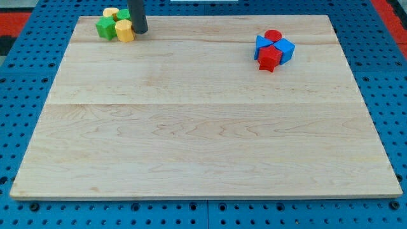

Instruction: Move your arm closer to the red circle

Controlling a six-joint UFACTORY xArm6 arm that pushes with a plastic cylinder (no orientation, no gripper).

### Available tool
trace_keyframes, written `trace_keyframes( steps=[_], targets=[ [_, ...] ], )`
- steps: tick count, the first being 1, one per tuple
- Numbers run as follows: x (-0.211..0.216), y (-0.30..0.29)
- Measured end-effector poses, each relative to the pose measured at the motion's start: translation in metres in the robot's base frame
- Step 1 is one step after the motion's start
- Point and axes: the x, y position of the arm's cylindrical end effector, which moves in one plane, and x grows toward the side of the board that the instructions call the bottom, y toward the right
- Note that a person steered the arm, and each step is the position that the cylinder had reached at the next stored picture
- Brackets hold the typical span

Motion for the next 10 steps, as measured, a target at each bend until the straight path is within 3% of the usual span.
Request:
trace_keyframes(
  steps=[2, 4, 5, 10],
  targets=[
    [0.005, 0.103],
    [-0.003, 0.113],
    [-0.002, 0.177],
    [-0.002, 0.174]
  ],
)
